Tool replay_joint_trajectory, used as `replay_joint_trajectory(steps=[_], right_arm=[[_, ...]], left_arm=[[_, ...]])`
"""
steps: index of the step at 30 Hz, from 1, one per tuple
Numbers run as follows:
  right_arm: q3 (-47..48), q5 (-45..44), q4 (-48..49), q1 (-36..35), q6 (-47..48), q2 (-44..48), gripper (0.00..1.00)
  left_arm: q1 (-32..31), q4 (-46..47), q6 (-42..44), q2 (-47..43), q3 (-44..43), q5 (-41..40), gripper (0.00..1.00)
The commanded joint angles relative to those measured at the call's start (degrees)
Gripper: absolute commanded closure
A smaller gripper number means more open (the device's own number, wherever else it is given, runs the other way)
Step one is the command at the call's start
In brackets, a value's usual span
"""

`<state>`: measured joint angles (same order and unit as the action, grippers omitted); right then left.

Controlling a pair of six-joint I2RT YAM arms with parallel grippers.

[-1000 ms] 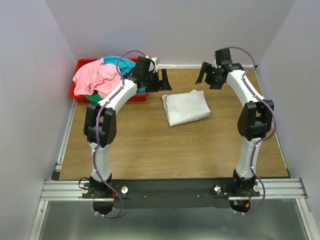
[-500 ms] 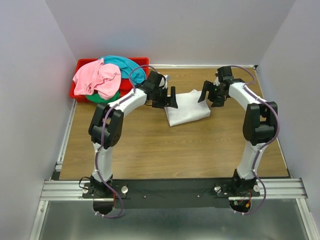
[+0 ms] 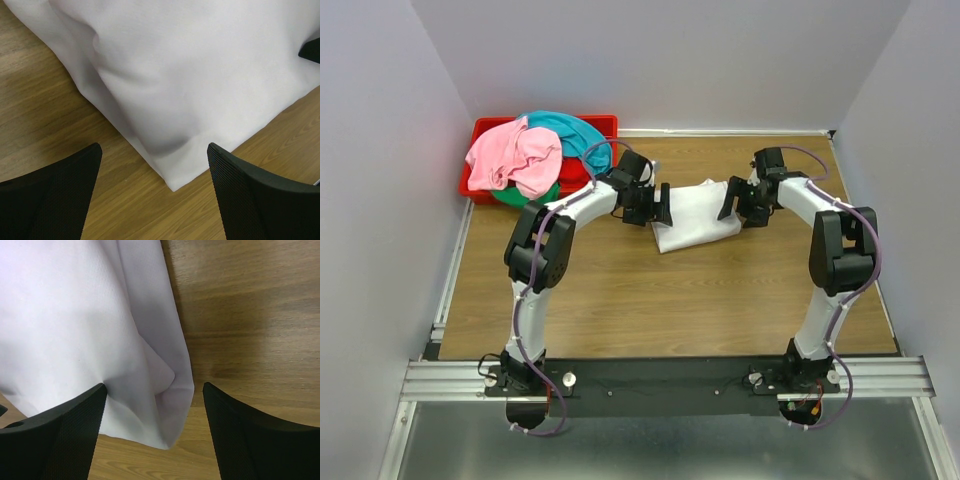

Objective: Fold and stack the t-shirts
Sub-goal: Neatly place the folded tshirt to the corner

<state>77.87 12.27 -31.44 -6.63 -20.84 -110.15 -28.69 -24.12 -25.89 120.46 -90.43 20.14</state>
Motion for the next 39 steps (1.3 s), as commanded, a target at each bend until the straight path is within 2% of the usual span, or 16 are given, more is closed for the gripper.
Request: replay_joint_trajectory(steps=[1, 5, 10, 18, 24, 27, 30, 35, 39], right_arm=[[-2.46, -4.1, 1.65, 0.13, 0.63, 0.55, 0.16], [-5.43, -7.17, 1.65, 0.13, -0.43, 1.51, 0.21], [-7.38, -7.09, 1.82, 0.04, -1.31, 2.13, 0.22], [-0.71, -2.35, 2.17, 0.39, 1.24, 0.91, 0.2], [5.45, 2.22, 2.44, 0.83, 3.35, -3.49, 0.19], [6.68, 3.37, 2.7, 0.92, 4.4, -5.95, 0.19], [6.86, 3.55, 3.05, 1.18, 4.67, -7.27, 0.19], [5.81, 5.12, 4.02, 1.45, 5.11, -7.8, 0.2], [5.28, 8.11, 4.63, 1.36, 4.67, -8.07, 0.25]], left_arm=[[-0.4, -0.14, 1.28, 1.09, 0.52, -1.24, 0.07], [-0.4, -0.05, 1.54, 1.0, 0.7, -1.16, 0.07], [-0.4, -0.05, 1.72, 1.79, 0.26, -1.33, 0.07], [-0.4, -0.66, 2.16, 4.34, -1.93, -2.3, 0.1], [-0.49, -1.02, 2.25, 5.48, -2.82, -2.74, 0.21], [-0.67, -1.11, 2.33, 6.1, -2.99, -2.65, 0.3], [-0.84, -1.19, 2.33, 6.71, -3.43, -2.65, 0.33], [-1.28, -1.54, 2.6, 7.59, -4.22, -2.48, 0.46], [-1.63, -1.54, 2.6, 8.29, -4.93, -2.12, 0.55]])
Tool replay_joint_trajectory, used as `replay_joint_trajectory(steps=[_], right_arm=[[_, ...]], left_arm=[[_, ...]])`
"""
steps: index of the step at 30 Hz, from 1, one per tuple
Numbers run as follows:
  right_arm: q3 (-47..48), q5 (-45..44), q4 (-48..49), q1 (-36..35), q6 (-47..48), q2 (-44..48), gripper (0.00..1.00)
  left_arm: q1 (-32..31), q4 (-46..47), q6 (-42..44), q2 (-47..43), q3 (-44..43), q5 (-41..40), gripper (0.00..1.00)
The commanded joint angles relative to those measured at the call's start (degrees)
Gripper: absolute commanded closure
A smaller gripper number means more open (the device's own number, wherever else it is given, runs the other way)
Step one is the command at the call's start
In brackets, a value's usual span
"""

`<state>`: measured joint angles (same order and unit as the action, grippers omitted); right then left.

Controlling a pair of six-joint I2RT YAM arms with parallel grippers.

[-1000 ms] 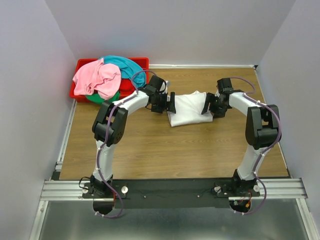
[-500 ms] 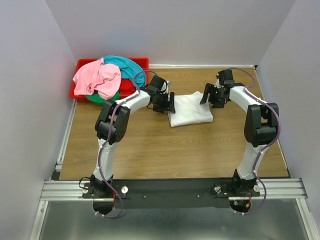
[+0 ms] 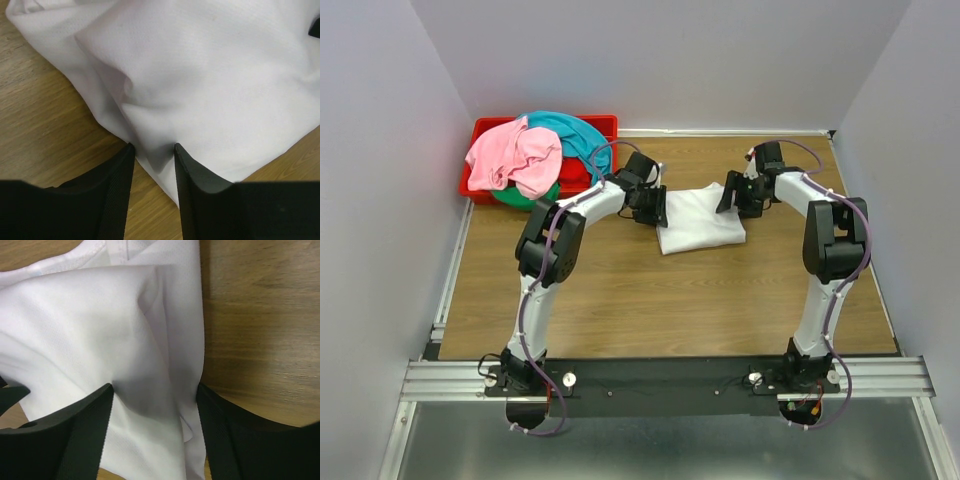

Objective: Fold and stack the t-shirts
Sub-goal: Neatly place the folded tshirt to the corner

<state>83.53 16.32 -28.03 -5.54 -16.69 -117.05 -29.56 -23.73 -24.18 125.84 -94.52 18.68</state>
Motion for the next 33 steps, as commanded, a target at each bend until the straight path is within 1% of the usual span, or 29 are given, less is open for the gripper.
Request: replay_joint_trajectory(steps=[1, 4, 6, 7, 9, 10, 12, 13, 15, 16, 18, 23, 26, 33], right_arm=[[-0.73, 4.6, 1.66, 0.27, 0.34, -1.07, 0.29], [-0.65, 5.74, 2.1, 0.27, 0.08, -1.95, 0.34], [-0.29, 6.62, 2.1, 0.27, -0.1, -2.47, 0.39], [-0.29, 6.88, 2.19, 0.18, -0.1, -3.0, 0.46], [-0.12, 7.24, 2.37, 0.09, -0.19, -3.53, 0.53], [-0.03, 7.33, 2.19, 0.18, -0.27, -4.05, 0.61], [0.49, 7.59, 2.1, 0.18, -0.45, -4.32, 0.71], [0.67, 7.33, 2.1, 0.18, -0.36, -4.41, 0.83], [0.94, 5.58, 2.02, 0.09, -0.54, -4.24, 0.95], [1.55, 4.87, 2.02, 0.18, -0.71, -4.06, 0.98], [2.43, 2.06, 1.84, 0.27, -1.06, -3.53, 0.98], [6.55, -4.0, 0.7, 1.58, -2.03, -3.0, 0.98], [9.01, -7.61, -0.7, 2.9, -1.33, -4.23, 0.98], [17.01, -15.86, -4.22, 5.28, 2.0, -8.89, 0.98]], left_arm=[[-1.02, -1.94, 0.89, 3.01, -0.93, -0.49, 0.6], [-1.37, -1.94, 1.07, 3.71, -1.54, 0.13, 0.66], [-1.64, -1.94, 0.98, 4.24, -1.72, 0.31, 0.67], [-1.81, -1.85, 1.07, 4.41, -1.89, 0.39, 0.67], [-1.99, -1.76, 0.89, 4.5, -1.98, 0.57, 0.67], [-2.08, -1.76, 0.81, 4.5, -1.98, 0.57, 0.66], [-2.08, -1.67, 0.98, 4.59, -2.77, 1.1, 0.58], [-1.99, -2.2, 1.68, 4.5, -3.3, 0.92, 0.45], [-1.64, -3.51, 2.12, 4.94, -6.36, -0.13, 0.28], [-1.47, -4.91, 2.21, 5.11, -7.51, -0.65, 0.19], [-0.85, -6.41, 2.39, 4.59, -10.32, -1.1, 0.13], [-0.06, -7.3, 1.95, 1.26, -12.35, -0.83, 0.1], [0.03, -7.12, 1.42, -0.5, -11.22, -0.22, 0.09], [0.03, -6.07, 0.72, -5.69, -5.33, 0.31, 0.09]])
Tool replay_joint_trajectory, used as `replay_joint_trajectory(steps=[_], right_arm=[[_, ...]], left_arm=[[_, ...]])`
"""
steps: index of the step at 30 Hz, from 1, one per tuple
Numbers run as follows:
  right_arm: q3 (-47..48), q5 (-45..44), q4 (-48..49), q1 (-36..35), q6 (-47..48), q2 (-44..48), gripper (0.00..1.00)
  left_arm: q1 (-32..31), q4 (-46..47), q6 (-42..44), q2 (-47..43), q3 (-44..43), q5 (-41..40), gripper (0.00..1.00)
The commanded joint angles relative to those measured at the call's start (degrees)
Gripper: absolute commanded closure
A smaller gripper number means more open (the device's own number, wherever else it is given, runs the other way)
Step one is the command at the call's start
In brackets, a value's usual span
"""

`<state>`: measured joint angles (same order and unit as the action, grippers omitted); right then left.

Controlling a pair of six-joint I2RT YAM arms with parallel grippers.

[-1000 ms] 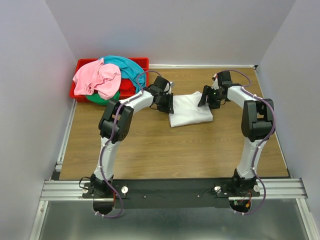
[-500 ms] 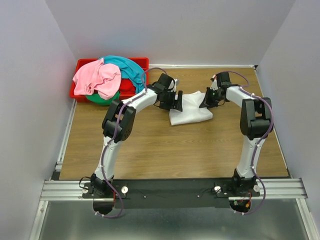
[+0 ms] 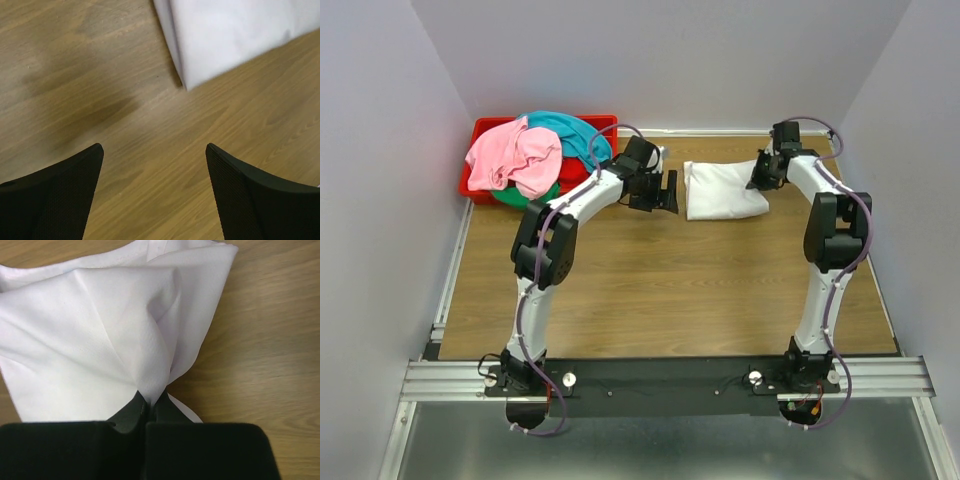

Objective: Fold and stack the t-shirts
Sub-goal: Neatly place the folded tshirt to the corner

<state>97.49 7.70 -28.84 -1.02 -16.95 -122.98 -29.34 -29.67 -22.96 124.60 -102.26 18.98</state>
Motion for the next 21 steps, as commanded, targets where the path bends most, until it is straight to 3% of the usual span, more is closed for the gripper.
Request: replay_joint_trajectory(steps=[1, 15, 21], right_arm=[[3.92, -7.87, -3.76, 2.49, 2.62, -4.01, 0.98], [20.53, -27.82, -6.67, 9.45, 8.86, -15.62, 0.98], [26.5, -30.02, -6.67, 13.41, 9.48, -20.54, 0.98]], left_arm=[[-0.19, -0.21, -0.51, -5.15, 2.85, -0.09, 0.09], [-0.28, -4.34, -0.95, -9.81, 5.23, -0.88, 0.09], [-0.19, -7.24, -1.3, -9.55, 4.61, -1.67, 0.09]])
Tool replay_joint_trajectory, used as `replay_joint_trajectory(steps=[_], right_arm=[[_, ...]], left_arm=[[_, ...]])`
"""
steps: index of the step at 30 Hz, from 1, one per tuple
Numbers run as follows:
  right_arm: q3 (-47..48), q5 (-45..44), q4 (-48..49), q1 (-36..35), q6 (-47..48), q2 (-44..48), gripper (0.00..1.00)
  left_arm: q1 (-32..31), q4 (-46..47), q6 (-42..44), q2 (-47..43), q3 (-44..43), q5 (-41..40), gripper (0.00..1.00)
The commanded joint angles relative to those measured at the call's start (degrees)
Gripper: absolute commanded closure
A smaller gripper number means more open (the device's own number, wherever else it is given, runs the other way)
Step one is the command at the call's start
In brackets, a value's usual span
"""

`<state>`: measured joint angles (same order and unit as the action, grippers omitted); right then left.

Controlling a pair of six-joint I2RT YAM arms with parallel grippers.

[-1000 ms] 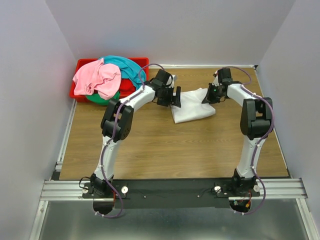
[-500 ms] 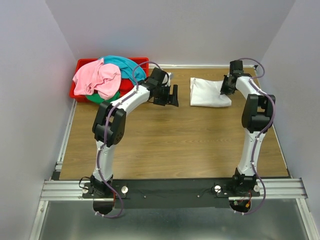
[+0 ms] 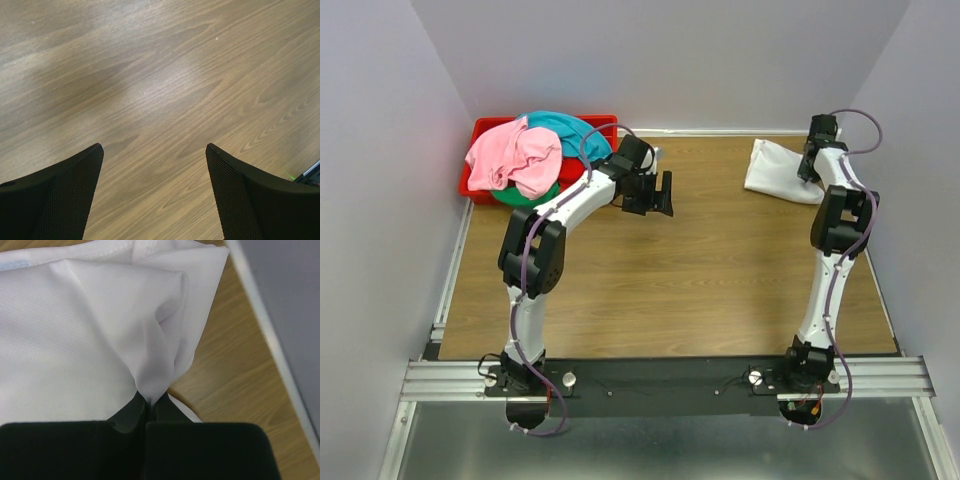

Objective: Fold and stack the t-shirts
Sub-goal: Neatly place the folded tshirt to the corner

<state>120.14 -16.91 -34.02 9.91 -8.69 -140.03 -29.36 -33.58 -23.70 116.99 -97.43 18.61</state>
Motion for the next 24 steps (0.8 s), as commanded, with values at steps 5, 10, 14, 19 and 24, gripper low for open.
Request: replay_joint_trajectory(steps=[5, 10, 14, 19, 24], right_arm=[[9.31, -7.0, -1.4, 4.41, 2.1, -7.09, 0.98], [13.45, -7.35, -1.4, 5.03, 2.19, -9.3, 0.98], [14.34, -8.67, -1.22, 5.03, 2.01, -9.48, 0.94], [12.76, -9.37, -0.96, 4.94, 1.48, -7.46, 0.29], [10.39, -11.57, -0.7, 5.03, 0.96, -4.21, 0.0]], left_arm=[[-0.25, -3.86, -1.52, -1.59, -0.48, -1.21, 0.09], [-0.25, -3.94, -1.61, -1.06, -1.71, -1.29, 0.09], [-0.17, -4.12, -0.91, -1.15, -2.5, -1.91, 0.09], [-0.25, -3.33, -0.73, -1.76, -2.24, -2.7, 0.09], [-0.25, -2.54, -0.55, -3.26, -2.15, -4.81, 0.08]])
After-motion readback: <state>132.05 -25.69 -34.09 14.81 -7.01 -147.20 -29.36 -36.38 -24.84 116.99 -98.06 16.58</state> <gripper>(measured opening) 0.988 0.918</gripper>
